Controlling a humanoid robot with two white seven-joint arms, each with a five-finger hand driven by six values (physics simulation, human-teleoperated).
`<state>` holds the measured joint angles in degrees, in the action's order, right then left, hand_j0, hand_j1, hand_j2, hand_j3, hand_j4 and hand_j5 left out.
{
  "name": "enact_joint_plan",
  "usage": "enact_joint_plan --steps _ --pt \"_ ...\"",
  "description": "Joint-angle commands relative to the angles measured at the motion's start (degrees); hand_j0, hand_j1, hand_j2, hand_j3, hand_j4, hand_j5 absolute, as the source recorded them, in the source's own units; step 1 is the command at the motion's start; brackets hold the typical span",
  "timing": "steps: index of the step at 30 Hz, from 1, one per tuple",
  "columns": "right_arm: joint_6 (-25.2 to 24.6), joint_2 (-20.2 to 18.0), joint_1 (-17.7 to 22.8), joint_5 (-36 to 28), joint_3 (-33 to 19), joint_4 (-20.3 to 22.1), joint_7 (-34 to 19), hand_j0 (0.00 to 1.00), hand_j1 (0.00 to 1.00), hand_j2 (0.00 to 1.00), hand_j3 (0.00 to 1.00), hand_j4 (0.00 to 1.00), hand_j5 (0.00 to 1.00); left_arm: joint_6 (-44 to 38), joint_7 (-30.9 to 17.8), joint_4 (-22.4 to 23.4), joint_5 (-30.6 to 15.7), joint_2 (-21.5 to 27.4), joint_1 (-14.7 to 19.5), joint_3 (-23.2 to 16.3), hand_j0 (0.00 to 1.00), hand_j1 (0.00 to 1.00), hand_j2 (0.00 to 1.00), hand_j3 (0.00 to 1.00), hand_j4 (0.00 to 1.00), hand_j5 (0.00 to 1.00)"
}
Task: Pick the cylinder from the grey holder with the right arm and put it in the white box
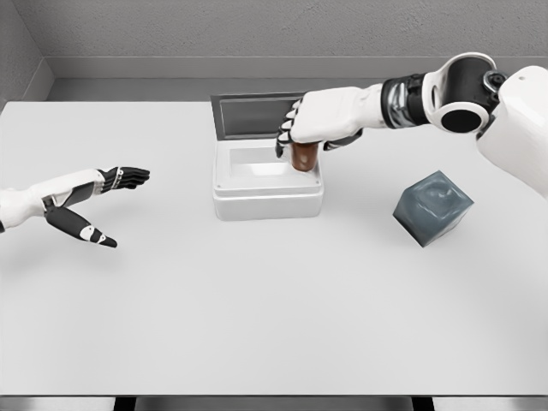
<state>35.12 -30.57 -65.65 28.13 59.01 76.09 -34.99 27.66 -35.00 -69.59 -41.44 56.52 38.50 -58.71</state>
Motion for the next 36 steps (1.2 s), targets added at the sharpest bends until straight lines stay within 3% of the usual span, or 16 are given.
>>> enact_joint_plan --steps 1,3,9,14,16,18,19,20,22,29,36 --pt "-0.12 -0.10 0.00 -0.26 -1.27 2.05 -0.01 1.00 1.00 1.00 1.00 1.00 1.00 -0.06 0.00 -0.02 -0.40 -0.01 0.00 0.09 1.00 1.00 1.00 1.00 1.00 1.00" --pt "-0.12 -0.54 0.00 -0.26 -2.41 3.63 -0.01 1.00 1.00 1.00 1.00 1.00 1.00 0.03 0.00 -0.02 -0.40 -0.27 0.00 0.09 1.00 1.00 1.00 1.00 1.00 1.00" --pt "-0.12 -1.07 0.17 -0.97 -12.08 6.26 -0.01 1.00 1.00 1.00 1.00 1.00 1.00 0.11 0.00 -0.02 -0.40 -0.01 0.00 0.09 1.00 1.00 1.00 1.00 1.00 1.00" --pt "-0.12 -10.82 3.60 -3.08 -13.93 9.52 -0.01 1.00 1.00 1.00 1.00 1.00 1.00 -0.06 0.00 -0.90 -1.01 0.17 1.14 0.26 1.00 1.00 1.00 1.00 1.00 1.00" --pt "-0.12 -16.44 6.85 -3.08 -15.51 12.85 -0.01 1.00 1.00 1.00 1.00 1.00 1.00 -0.68 0.00 -0.20 -1.19 -0.27 5.53 0.35 1.00 1.00 1.00 1.00 1.00 1.00" --pt "-0.12 -20.66 10.37 -5.01 -20.52 14.18 -0.01 1.00 1.00 1.00 1.00 1.00 1.00 -11.48 0.00 0.15 -1.72 -4.13 12.83 0.35 1.00 1.00 1.00 1.00 1.00 1.00" --pt "-0.12 -22.07 11.07 -5.45 -20.52 14.26 -0.01 1.00 1.00 1.00 1.00 1.00 1.00 -14.47 0.00 1.47 -1.80 -5.98 14.67 0.61 1.00 1.00 1.00 1.00 1.00 1.00" --pt "-0.12 -22.43 12.22 -5.45 -20.43 14.35 -0.01 1.00 1.00 1.00 1.00 1.00 1.00 -17.02 0.00 3.32 -1.54 -8.97 14.59 5.00 1.00 1.00 1.00 1.00 1.00 1.00" --pt "-0.12 -22.78 13.27 -5.36 -20.17 14.35 -0.01 1.00 1.00 1.00 1.00 1.00 1.00 -19.49 0.00 6.57 -0.75 -13.89 15.12 7.38 1.00 1.00 1.00 1.00 1.00 1.00" --pt "-0.12 -22.69 14.06 -5.36 -19.64 14.44 -0.01 1.00 1.00 1.00 1.00 1.00 1.00 -22.56 0.00 5.87 -0.49 -20.31 17.75 7.73 1.00 1.00 1.00 1.00 1.00 1.00" --pt "-0.12 -22.78 13.97 -5.36 -19.55 14.44 -0.01 1.00 1.00 1.00 1.00 1.00 1.00 -22.56 0.00 2.62 -0.66 -20.66 17.23 7.73 1.00 1.00 1.00 1.00 1.00 1.00"
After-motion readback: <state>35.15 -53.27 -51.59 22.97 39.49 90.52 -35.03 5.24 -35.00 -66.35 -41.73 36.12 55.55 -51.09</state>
